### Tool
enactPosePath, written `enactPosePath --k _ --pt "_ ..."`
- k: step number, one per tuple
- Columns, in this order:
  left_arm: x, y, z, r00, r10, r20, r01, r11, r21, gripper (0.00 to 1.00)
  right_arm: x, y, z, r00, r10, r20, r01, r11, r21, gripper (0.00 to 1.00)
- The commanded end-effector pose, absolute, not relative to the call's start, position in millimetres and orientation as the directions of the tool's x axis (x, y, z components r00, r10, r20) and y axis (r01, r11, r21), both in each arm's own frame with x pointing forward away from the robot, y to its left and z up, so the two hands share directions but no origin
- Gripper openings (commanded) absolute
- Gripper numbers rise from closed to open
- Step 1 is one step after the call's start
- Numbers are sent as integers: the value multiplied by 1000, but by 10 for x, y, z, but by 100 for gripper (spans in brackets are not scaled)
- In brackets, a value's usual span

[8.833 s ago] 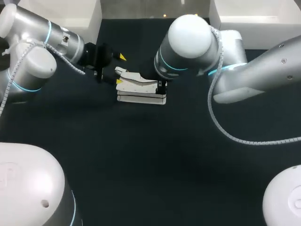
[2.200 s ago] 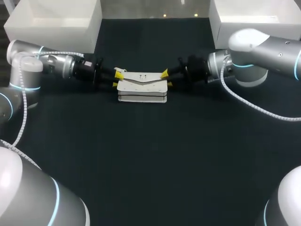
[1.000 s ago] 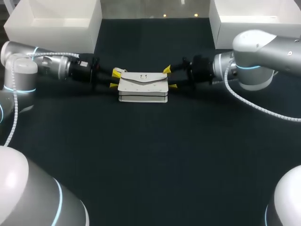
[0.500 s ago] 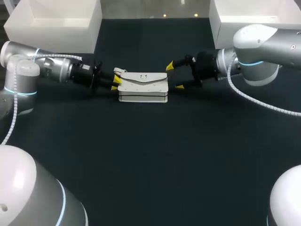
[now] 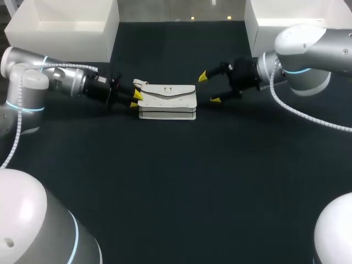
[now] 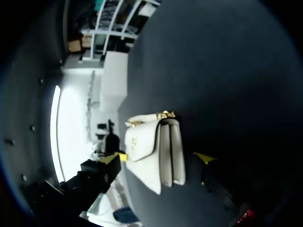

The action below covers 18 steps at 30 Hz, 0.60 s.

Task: Pick up the bag, open it, inspect its contents, close it, and place it on the opposite side

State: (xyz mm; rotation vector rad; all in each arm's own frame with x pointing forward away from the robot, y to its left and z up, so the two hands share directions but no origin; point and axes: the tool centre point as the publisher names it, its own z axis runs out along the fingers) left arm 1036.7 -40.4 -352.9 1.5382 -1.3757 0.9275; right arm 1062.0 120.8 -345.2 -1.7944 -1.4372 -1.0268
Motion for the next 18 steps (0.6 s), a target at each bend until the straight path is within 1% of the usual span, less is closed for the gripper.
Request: enactPosePath --k 1,5,8,10,12,13,18 --pt "10417 -404 -3532 117 -357 927 -993 -32 113 27 10614 1190 -3408 111 514 850 976 -219 5 100" --pt "10438 -399 -3524 113 -357 927 -994 -34 108 36 10610 1171 -3398 110 527 843 977 -214 7 100" --pt "10450 -406 -3534 113 -361 926 -994 -34 108 36 10611 1161 -3405 112 539 835 978 -206 2 100" --pt "10456 -408 -3537 112 -364 925 -994 -36 106 30 10613 1159 -3415 113 557 823 980 -200 1 100" --pt "10460 -408 -3537 112 -365 924 -994 -38 105 4 10614 1154 -3421 114 566 816 980 -198 1 100" --pt "10460 -408 -3537 111 -367 924 -994 -38 105 0 10616 1142 -3422 113 570 814 980 -197 2 100" --pt "10472 -414 -3556 113 -372 921 -994 -34 108 0 10635 1056 -3412 116 594 796 982 -189 -2 100"
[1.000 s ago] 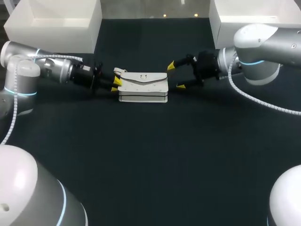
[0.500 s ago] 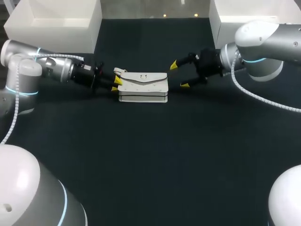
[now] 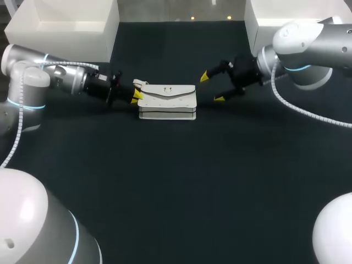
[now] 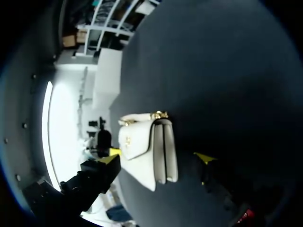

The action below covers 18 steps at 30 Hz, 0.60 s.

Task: Pick up the bag, open it, inspect its contents, close it, and place it on the opposite side

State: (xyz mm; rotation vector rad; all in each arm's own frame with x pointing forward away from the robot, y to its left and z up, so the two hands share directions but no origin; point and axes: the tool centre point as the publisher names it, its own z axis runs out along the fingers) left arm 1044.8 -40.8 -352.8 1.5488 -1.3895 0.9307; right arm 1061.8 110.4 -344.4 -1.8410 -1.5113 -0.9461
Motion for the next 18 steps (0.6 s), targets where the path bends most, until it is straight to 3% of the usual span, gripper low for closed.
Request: enactPosePath --k 1,18 --pt "10474 -414 -3558 113 -372 921 -994 -34 108 0 10637 1037 -3410 116 597 794 982 -188 -2 100" --pt "10475 34 -3429 46 -402 915 -999 -5 48 0 10588 500 -3278 79 747 660 992 -127 25 100"
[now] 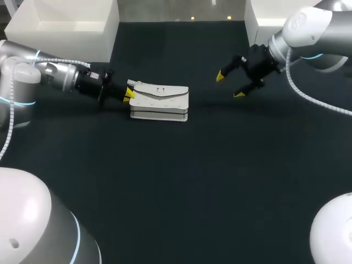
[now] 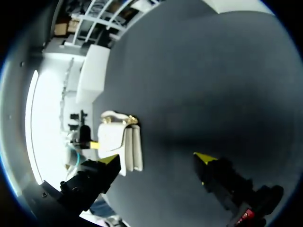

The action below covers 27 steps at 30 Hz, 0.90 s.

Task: Pick up the bag, open it, inspect its contents, close it, and place it on the opposite side

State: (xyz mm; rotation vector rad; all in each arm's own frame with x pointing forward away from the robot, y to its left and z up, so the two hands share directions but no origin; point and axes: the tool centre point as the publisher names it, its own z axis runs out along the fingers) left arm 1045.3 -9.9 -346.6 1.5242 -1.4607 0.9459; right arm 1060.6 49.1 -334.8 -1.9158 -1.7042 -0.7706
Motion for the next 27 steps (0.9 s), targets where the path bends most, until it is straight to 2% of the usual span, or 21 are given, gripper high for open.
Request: enactPosePath --k 1,8,23,27 --pt "10476 76 -3425 33 -408 913 -999 2 37 0 10588 500 -3278 79 747 660 992 -127 25 100" --pt "10492 419 -3396 -24 -451 892 -1000 11 -22 0 10588 500 -3278 79 747 660 992 -127 25 100" --pt "10492 419 -3396 -24 -451 892 -1000 11 -22 0 10588 500 -3278 79 747 660 992 -127 25 100" --pt "10525 603 -3333 -82 -498 863 -997 38 -73 0 10650 203 -3202 61 844 533 988 -126 87 100"
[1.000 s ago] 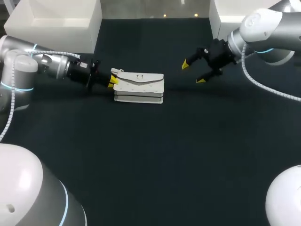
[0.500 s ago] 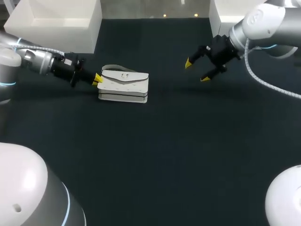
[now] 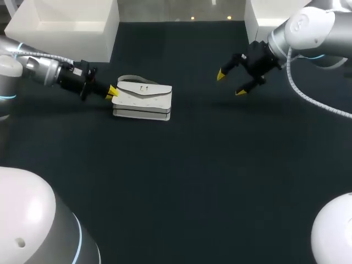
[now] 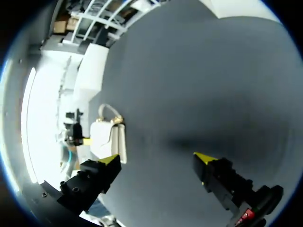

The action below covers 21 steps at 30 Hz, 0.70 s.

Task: Pick up the bag, open it, inspect its contents, close it, and place it on the opposite side

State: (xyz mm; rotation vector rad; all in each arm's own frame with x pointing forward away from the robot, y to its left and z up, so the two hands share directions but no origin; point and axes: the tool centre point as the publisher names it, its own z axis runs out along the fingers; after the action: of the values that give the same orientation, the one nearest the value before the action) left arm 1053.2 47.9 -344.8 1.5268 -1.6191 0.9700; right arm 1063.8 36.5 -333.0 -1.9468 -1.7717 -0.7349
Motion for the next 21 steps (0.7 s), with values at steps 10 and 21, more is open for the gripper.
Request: enactPosePath --k 10,21 --pt "10695 1211 -3253 -148 -564 812 -989 63 -137 0 10710 -516 -3039 27 945 327 978 -92 185 100" --pt "10822 1755 -3310 -173 -600 781 -985 86 -152 0 10735 -821 -2922 -36 987 158 977 2 212 100"
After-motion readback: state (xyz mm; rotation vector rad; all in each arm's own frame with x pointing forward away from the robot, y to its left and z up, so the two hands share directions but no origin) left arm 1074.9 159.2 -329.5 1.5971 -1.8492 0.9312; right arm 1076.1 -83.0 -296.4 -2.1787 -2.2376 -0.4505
